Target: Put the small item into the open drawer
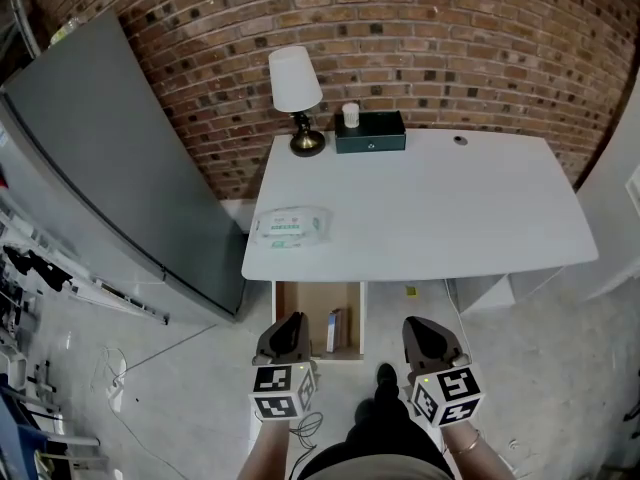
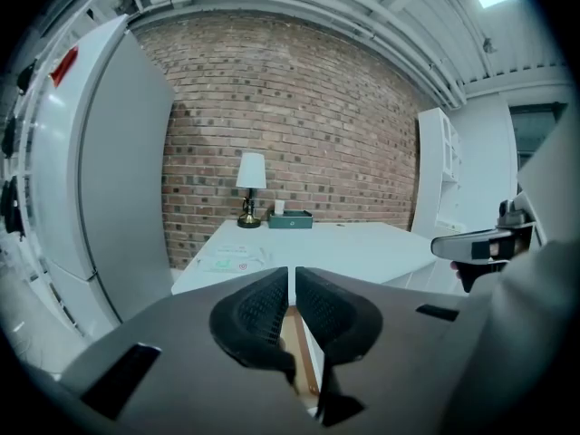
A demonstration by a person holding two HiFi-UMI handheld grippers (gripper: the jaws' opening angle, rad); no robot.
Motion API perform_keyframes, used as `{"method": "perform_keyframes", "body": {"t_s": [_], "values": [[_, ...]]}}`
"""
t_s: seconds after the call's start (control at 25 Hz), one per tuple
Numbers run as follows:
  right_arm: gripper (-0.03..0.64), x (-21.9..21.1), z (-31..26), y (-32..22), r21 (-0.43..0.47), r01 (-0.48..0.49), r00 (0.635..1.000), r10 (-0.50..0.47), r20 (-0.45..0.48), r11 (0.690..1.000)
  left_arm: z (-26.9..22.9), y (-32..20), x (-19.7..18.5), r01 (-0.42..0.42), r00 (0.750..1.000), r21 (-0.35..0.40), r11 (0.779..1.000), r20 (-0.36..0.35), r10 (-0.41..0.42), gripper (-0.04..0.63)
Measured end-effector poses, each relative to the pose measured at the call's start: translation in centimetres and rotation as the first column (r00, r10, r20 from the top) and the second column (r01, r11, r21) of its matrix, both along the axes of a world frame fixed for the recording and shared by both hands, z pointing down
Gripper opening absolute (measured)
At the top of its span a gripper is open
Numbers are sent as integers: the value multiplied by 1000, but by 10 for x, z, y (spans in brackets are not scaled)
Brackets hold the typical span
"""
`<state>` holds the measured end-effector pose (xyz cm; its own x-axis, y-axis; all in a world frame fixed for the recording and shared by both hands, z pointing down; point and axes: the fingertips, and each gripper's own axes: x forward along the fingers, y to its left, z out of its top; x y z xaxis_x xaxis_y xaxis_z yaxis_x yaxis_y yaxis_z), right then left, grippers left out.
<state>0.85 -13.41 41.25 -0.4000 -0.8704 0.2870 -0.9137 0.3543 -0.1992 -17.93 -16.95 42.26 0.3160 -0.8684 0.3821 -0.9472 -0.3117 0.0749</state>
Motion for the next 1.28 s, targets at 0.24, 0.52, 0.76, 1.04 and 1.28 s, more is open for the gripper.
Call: {"method": "perform_keyframes", "body": {"t_s": [0.24, 0.52, 0.76, 1.04, 1.28], "values": [[6, 3, -11, 15, 25, -13, 1000, 13, 2, 1000, -25, 22, -1, -15, 1000, 56, 998, -10, 16, 32], [6, 11, -19, 31, 49, -22, 1000, 23, -8, 999, -42, 43, 1, -26, 999, 96, 995, -32, 29, 29], [5, 18, -27, 44, 57, -33, 999, 35, -25, 998, -52, 59, 2, -34, 998, 111, 993, -43, 39, 29], [5, 25, -31, 57, 67, -50, 998, 52, -23, 996, -56, 71, 3, -33, 997, 118, 992, -64, 40, 29], [5, 27, -31, 67, 66, -62, 997, 64, -32, 996, -56, 79, 2, -34, 996, 111, 993, -80, 43, 29]]}}
